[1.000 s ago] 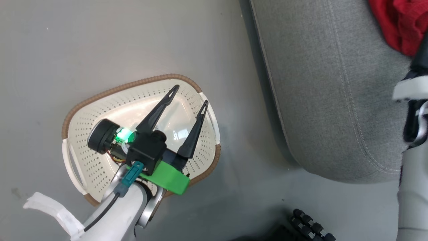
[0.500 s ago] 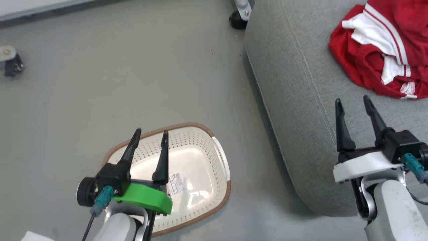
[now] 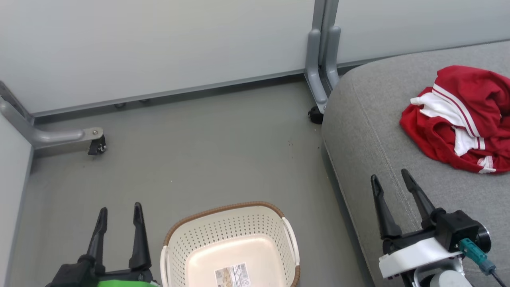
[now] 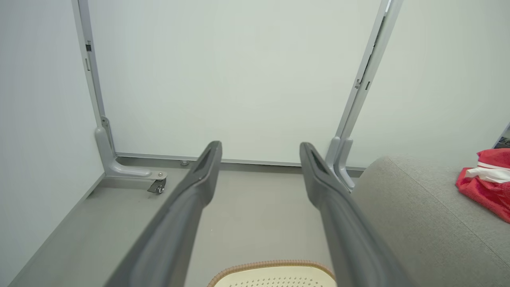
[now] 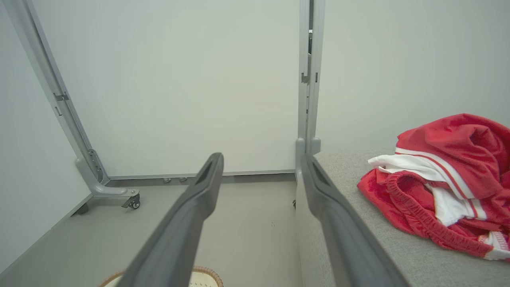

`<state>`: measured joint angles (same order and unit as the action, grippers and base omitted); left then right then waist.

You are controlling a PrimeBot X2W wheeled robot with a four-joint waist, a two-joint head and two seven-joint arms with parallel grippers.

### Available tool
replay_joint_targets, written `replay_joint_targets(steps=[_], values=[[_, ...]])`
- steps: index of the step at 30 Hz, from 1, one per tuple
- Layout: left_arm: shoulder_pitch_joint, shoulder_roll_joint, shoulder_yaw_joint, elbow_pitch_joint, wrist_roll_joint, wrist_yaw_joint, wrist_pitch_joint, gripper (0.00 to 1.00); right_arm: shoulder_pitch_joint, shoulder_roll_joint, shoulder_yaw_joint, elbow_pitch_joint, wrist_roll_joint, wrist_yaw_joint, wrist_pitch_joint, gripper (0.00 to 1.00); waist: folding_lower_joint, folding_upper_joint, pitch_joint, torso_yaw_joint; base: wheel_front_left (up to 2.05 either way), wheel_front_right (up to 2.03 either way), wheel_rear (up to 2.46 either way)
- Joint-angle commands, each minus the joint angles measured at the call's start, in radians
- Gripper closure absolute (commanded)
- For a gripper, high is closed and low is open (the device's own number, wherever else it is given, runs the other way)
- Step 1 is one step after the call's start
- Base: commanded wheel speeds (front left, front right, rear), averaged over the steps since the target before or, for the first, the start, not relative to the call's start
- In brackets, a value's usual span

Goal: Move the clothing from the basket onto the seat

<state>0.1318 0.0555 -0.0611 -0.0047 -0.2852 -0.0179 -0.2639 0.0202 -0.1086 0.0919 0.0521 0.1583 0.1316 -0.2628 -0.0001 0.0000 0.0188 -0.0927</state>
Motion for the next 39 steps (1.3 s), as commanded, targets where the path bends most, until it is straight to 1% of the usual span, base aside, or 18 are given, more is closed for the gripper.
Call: replay_joint_targets(steps=[1, 4, 7, 12, 18, 28, 34, 35, 39], values=[[0.030, -0.001, 0.025, -0.013, 0.021, -0.012, 0.000, 0.00, 0.026, 0.001, 0.013, -0.005, 0.005, -0.002, -0.003, 0.00, 0.0001, 0.0000, -0.066, 0.040, 0.00, 0.00, 0.00], [0.065, -0.005, 0.044, -0.017, 0.036, -0.036, 0.000, 0.00, 0.053, 0.004, 0.046, -0.002, 0.004, -0.002, -0.003, 0.00, 0.0001, 0.0000, -0.078, 0.041, 0.00, 0.00, 0.00], [0.093, -0.004, 0.037, -0.005, 0.055, -0.052, 0.000, 0.00, 0.069, 0.007, 0.060, 0.003, 0.000, -0.002, -0.003, 0.00, 0.0001, 0.0000, -0.085, 0.047, 0.00, 0.00, 0.00], [0.106, -0.004, 0.020, 0.013, 0.077, -0.063, -0.001, 0.00, 0.081, 0.016, 0.055, 0.009, -0.001, -0.002, -0.003, 0.00, 0.0001, 0.0000, -0.091, 0.054, 0.00, 0.00, 0.00], [0.097, -0.004, 0.017, 0.021, 0.068, -0.063, 0.000, 0.00, 0.070, 0.025, 0.040, 0.018, 0.004, -0.002, -0.003, 0.00, 0.0001, 0.0000, -0.090, 0.058, 0.00, 0.00, 0.00], [0.081, -0.004, 0.008, 0.035, 0.084, -0.065, 0.000, 0.00, 0.075, 0.020, 0.047, 0.024, 0.002, -0.002, -0.003, 0.00, 0.0001, 0.0000, -0.087, 0.060, 0.00, 0.00, 0.00], [0.076, -0.004, 0.003, 0.034, 0.116, -0.048, 0.000, 0.00, 0.081, 0.022, 0.052, 0.028, -0.001, -0.002, -0.003, 0.00, 0.0001, 0.0000, -0.089, 0.066, 0.00, 0.00, 0.00], [0.088, -0.006, 0.000, 0.037, 0.113, -0.051, 0.000, 1.00, 0.073, 0.025, 0.051, 0.026, 0.002, 0.000, 0.000, 1.00, 0.0001, 0.0000, -0.089, 0.065, 0.00, 0.00, 0.00], [0.094, -0.007, -0.005, 0.068, 0.095, -0.053, 0.002, 1.00, 0.083, 0.029, 0.052, 0.053, 0.017, 0.000, 0.003, 1.00, 0.0001, 0.0000, -0.088, 0.066, 0.00, 0.00, 0.00]])
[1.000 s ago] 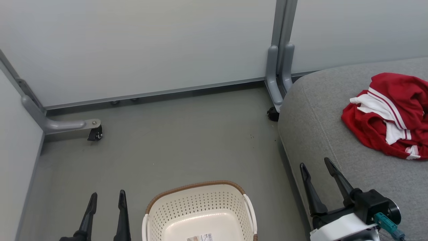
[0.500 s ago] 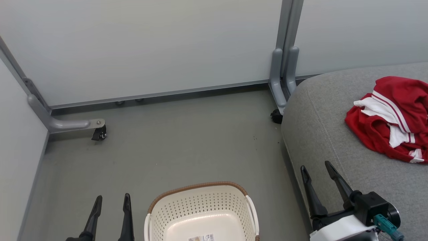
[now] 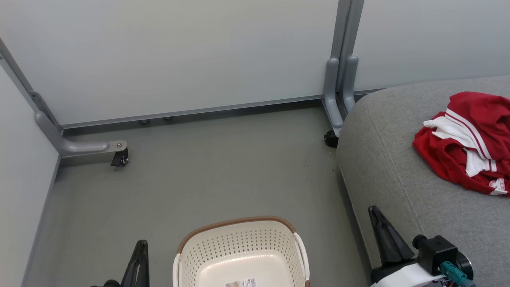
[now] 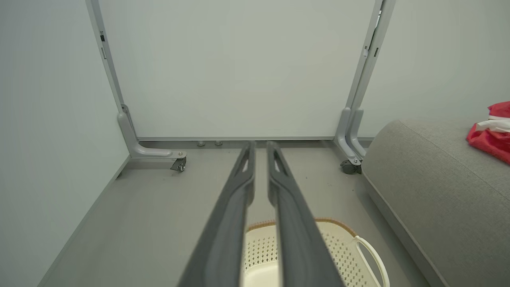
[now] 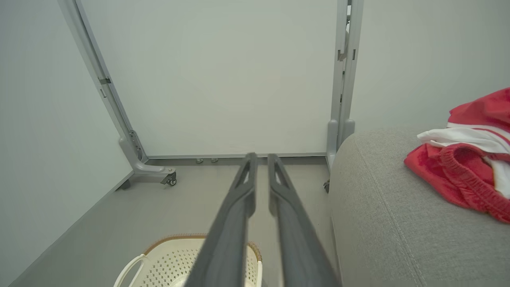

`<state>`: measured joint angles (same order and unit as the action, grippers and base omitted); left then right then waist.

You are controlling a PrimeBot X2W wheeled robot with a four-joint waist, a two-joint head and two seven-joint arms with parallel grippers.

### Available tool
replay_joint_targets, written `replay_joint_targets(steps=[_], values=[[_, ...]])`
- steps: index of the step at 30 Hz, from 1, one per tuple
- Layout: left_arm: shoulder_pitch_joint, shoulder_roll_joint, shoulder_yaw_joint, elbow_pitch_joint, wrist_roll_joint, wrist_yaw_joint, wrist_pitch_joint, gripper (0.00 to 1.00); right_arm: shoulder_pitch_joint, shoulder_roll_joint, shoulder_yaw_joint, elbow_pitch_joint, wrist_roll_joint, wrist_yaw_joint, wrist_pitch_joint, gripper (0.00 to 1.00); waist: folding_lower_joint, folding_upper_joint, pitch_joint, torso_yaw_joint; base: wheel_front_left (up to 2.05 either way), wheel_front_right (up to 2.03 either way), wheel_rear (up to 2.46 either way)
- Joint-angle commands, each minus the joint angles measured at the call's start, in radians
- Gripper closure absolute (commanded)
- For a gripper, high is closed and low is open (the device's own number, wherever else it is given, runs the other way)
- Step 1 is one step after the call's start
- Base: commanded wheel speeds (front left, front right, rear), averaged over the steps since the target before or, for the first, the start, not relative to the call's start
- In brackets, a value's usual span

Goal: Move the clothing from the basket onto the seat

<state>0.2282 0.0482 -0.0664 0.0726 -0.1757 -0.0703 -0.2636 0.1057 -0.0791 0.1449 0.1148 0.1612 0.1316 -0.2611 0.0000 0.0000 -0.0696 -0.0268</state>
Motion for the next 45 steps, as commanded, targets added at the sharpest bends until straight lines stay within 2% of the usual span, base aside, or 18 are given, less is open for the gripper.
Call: replay_joint_targets(steps=[1, 23, 45], values=[[-0.006, 0.001, 0.002, -0.009, -0.038, -0.001, 0.006, 1.00, -0.004, -0.001, -0.002, -0.011, 0.038, 0.000, 0.005, 1.00, 0.0000, 0.0000, 0.001, 0.000, 0.00, 0.00, 0.00], [-0.104, 0.020, 0.031, 0.046, -0.450, -0.018, 0.094, 1.00, -0.068, -0.014, -0.049, 0.029, 0.459, 0.000, 0.088, 1.00, 0.0000, 0.0000, 0.014, 0.005, 0.00, 0.00, 0.00], [-0.176, 0.027, 0.060, 0.081, -0.760, -0.032, 0.166, 1.00, -0.113, -0.016, -0.093, 0.057, 0.772, -0.001, 0.159, 1.00, 0.0000, 0.0000, 0.026, 0.010, 0.00, 0.00, 0.00]])
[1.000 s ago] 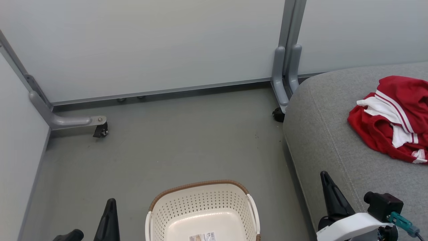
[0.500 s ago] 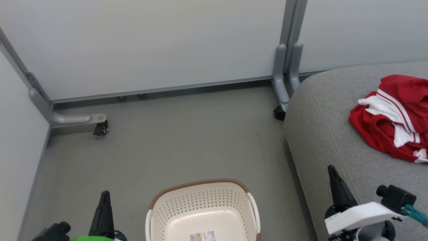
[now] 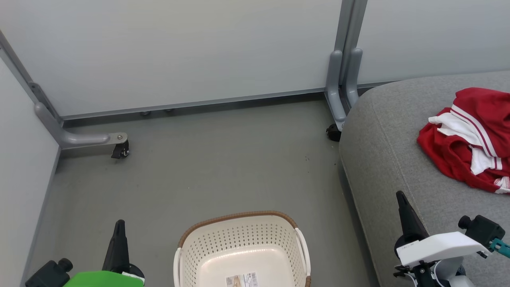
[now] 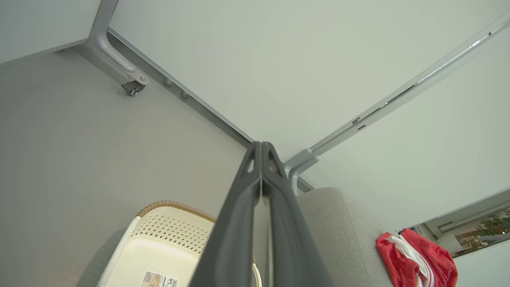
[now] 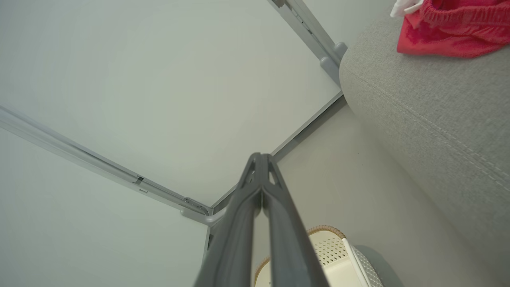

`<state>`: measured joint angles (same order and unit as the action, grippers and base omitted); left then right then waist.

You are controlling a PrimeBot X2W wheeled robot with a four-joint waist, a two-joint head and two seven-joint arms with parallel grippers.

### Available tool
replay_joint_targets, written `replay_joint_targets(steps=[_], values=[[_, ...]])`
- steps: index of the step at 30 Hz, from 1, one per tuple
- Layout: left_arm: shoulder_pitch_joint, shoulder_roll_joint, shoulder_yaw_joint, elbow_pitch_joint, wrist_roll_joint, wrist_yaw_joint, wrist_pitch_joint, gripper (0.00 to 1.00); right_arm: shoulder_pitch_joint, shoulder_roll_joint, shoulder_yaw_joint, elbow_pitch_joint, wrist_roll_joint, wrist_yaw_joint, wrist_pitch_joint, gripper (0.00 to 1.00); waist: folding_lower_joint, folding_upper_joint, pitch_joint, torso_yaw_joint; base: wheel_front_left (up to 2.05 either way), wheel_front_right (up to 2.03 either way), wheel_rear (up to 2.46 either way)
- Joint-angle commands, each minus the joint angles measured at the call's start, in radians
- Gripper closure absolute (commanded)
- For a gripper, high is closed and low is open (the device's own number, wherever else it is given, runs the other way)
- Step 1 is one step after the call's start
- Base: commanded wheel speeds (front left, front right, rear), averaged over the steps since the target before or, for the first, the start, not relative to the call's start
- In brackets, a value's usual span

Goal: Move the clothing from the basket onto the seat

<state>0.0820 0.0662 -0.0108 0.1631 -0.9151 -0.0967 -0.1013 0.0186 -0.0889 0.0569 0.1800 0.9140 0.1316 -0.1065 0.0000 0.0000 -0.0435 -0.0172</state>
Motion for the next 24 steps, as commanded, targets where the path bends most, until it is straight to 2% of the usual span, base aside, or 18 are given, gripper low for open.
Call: replay_joint_targets(steps=[1, 24], values=[[-0.033, 0.009, 0.006, -0.008, -0.033, -0.006, 0.007, 1.00, -0.027, -0.006, -0.007, -0.007, 0.034, -0.001, 0.008, 1.00, 0.0000, 0.0000, 0.001, 0.000, 0.00, 0.00, 0.00], [-0.096, 0.011, 0.037, 0.024, -0.296, -0.018, 0.074, 1.00, -0.066, -0.002, -0.053, 0.019, 0.299, -0.001, 0.075, 1.00, 0.0000, 0.0000, 0.015, 0.005, 0.00, 0.00, 0.00]])
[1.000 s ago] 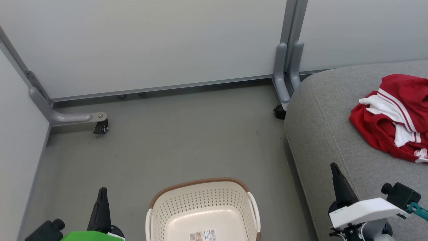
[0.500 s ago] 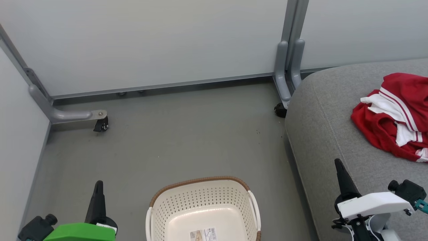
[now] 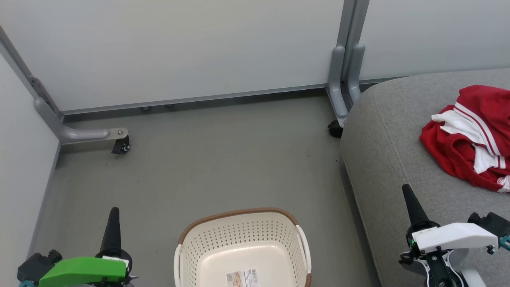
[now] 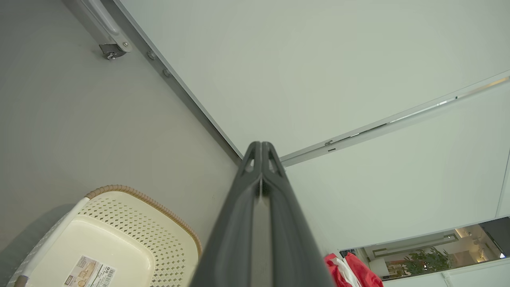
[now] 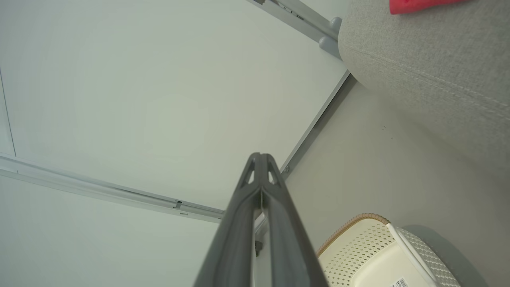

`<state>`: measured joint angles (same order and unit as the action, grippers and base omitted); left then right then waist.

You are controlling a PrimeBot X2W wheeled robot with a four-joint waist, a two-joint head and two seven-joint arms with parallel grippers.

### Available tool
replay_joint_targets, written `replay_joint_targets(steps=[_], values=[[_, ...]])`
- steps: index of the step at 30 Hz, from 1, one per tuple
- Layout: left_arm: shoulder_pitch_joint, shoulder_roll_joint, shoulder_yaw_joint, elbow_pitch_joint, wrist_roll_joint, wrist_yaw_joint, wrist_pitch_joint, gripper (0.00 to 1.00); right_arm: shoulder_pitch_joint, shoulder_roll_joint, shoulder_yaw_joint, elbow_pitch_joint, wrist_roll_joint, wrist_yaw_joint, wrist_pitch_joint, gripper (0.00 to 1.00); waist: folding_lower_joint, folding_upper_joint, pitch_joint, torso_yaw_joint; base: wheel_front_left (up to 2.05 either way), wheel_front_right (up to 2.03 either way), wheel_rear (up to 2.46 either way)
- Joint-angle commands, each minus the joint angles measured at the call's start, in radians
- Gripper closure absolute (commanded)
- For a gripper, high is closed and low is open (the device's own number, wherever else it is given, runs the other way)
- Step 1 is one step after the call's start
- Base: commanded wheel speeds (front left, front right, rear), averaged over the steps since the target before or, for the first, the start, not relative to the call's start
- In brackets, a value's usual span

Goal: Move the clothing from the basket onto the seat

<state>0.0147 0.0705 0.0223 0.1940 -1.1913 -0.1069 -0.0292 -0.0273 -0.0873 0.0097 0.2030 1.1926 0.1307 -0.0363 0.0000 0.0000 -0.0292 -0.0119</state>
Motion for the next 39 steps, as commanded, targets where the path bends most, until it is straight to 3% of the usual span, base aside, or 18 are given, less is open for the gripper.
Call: replay_joint_targets(steps=[1, 39], values=[[-0.030, 0.006, 0.005, -0.005, -0.027, -0.009, 0.004, 1.00, -0.022, -0.003, -0.007, -0.003, 0.027, 0.000, 0.007, 1.00, 0.0000, 0.0000, 0.001, 0.000, 0.00, 0.00, 0.00], [-0.105, 0.002, 0.052, 0.037, -0.341, -0.022, 0.093, 1.00, -0.069, 0.009, -0.071, 0.030, 0.343, 0.000, 0.097, 1.00, 0.0000, 0.0000, 0.023, 0.008, 0.00, 0.00, 0.00]])
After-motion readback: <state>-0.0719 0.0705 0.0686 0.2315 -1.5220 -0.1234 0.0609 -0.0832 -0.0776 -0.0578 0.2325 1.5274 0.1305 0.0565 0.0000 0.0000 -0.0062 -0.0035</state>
